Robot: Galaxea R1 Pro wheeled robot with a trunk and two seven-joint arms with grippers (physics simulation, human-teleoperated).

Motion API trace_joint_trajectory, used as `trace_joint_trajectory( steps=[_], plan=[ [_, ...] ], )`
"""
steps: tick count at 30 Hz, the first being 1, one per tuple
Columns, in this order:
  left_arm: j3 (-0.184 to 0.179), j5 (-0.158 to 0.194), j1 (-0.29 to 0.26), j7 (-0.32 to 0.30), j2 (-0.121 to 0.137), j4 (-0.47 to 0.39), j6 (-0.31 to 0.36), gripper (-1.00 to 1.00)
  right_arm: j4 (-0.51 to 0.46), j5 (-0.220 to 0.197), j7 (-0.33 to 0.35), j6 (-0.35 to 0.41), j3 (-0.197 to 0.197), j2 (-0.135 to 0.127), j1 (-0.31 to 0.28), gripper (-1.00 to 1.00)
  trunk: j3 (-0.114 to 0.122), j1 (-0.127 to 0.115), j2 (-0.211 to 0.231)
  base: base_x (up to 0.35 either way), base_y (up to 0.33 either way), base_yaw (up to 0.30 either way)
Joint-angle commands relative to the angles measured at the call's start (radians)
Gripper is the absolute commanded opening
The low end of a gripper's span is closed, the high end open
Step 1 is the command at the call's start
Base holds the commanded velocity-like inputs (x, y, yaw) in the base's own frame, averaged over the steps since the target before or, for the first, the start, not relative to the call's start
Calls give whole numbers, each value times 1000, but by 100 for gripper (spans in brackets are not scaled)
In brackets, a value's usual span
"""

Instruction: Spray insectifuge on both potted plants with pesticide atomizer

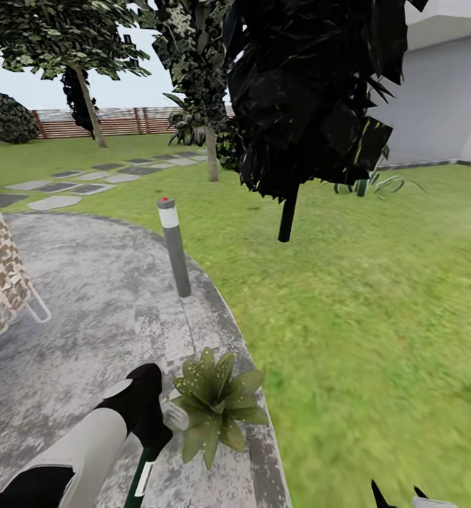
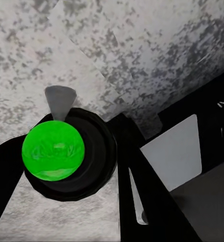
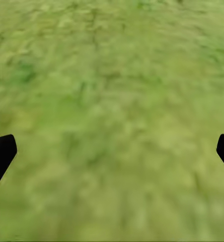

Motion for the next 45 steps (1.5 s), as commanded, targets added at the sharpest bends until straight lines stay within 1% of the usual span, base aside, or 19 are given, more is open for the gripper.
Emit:
trace_joint_trajectory(
  steps=[1, 4, 8, 10, 14, 17, 20, 21, 23, 24, 25, 27, 28, 32, 33, 34, 36, 39, 45],
  plan=[
    [1, -9, 0, -9, -1, -1, 6, -100, -1, 4, 8, -4, -8, 0, -2, 100, -1, 0, 0, 0, 0, 152],
    [1, -8, 0, -9, -3, 9, 6, -100, -2, 5, 9, -4, -8, 0, -2, 100, -1, 0, 0, 27, 0, 57],
    [1, -11, 1, -7, -2, 41, 6, -100, -2, 6, 9, -4, -10, -3, -2, 100, -1, 0, 0, 251, 0, 6],
    [0, -13, 30, -5, 0, 41, 6, -100, -3, 6, 9, -4, -10, -4, -2, 100, -1, 0, 0, 100, 0, 1],
    [7, -11, 50, 34, 4, 43, 6, -100, -2, 6, 9, -4, -10, -5, -2, 100, -1, 0, 0, 19, 0, 0],
    [12, -9, 71, 47, 6, 40, 6, -100, -2, 6, 9, -4, -10, -5, -2, 100, -1, 0, 0, 1, 0, 0],
    [16, -7, 77, 79, 2, 33, 5, -100, -2, 6, 9, -4, -9, -5, -2, 100, -1, 0, 0, 0, 0, 0],
    [22, -7, 77, 91, -1, 30, 5, -100, -2, 6, 9, -4, -9, -5, -2, 100, -1, 0, 0, 0, 0, 0],
    [59, -7, 78, 135, -5, 25, 5, -100, -2, 6, 9, -4, -9, -5, -2, 100, -1, 0, 0, 0, 0, 0],
    [104, -7, 77, 194, -9, 22, 5, -100, -2, 6, 9, -4, -9, -4, -2, 100, -1, 0, 0, 0, 0, 0],
    [121, -6, 77, 225, -17, 14, 5, -100, -2, 6, 9, -4, -9, -4, -2, 100, -1, 0, 0, 0, 0, 0],
    [135, -6, 77, 255, -38, -8, 5, -100, -2, 6, 9, -4, -8, -3, -2, 100, -1, 0, 0, 0, 0, 0],
    [137, -6, 77, 259, -42, -12, 5, -100, -2, 6, 9, -4, -8, -3, -2, 100, -1, 0, 0, 0, 0, 0],
    [137, -5, 78, 264, -41, -8, -2, -100, -1, 6, 9, -4, -8, -4, -2, 100, -1, 0, 0, 0, 0, 0],
    [137, -1, 85, 263, -40, -4, -4, -100, -1, 6, 9, -4, -8, -4, -2, 100, -1, 0, 0, 0, 0, 0],
    [137, 11, 98, 262, -39, -3, -6, -100, -2, 6, 9, -4, -8, -4, -2, 100, -1, 0, 0, 0, 0, 0],
    [136, 52, 111, 262, -38, -2, -8, -100, -2, 6, 9, -4, -8, -3, -2, 100, -1, 0, 0, 131, -8, 0],
    [135, 75, 114, 263, -39, -3, -8, -100, -2, 6, 9, -4, -8, -3, -2, 100, -1, 0, 0, 220, -51, 0],
    [138, 81, 116, 263, -42, -11, -7, -100, -2, 6, 9, -4, -8, -2, -2, 100, -1, 0, 0, 29, -7, 20]
  ],
)
